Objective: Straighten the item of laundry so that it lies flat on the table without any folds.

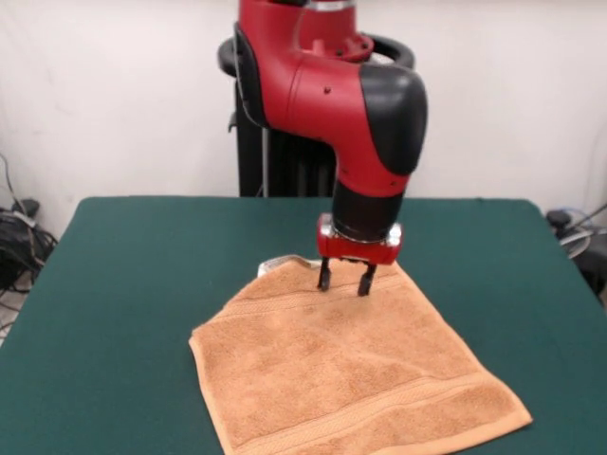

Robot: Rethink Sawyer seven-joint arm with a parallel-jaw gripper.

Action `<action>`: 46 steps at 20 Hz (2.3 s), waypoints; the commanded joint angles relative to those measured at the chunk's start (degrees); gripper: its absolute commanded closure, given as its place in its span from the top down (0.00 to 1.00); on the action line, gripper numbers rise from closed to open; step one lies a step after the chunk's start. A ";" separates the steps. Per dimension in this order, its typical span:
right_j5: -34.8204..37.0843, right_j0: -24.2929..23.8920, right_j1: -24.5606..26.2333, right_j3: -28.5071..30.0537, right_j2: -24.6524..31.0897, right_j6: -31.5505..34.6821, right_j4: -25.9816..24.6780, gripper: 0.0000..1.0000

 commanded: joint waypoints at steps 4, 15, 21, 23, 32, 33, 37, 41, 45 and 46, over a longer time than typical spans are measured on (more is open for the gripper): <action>-13.41 -3.85 -3.76 1.95 1.86 8.07 -8.43 1.00; 0.25 -3.94 -9.20 2.72 5.27 8.10 -6.14 1.00; -3.35 -1.97 -6.71 3.74 5.21 11.48 -5.18 1.00; -5.42 -2.14 -5.16 4.33 5.99 12.11 -5.22 1.00; -11.50 -1.13 -1.07 6.81 6.45 14.24 -5.41 1.00; -10.81 -0.62 -1.19 6.84 6.12 14.19 -5.08 1.00; -9.36 -0.91 -2.51 9.19 6.79 13.75 -5.02 1.00; -8.10 -1.80 -2.94 10.21 8.23 12.64 -5.10 1.00; -7.90 -1.43 -3.45 10.81 8.85 12.33 -4.94 1.00; -8.05 -1.07 -3.13 10.43 8.63 12.28 -4.85 1.00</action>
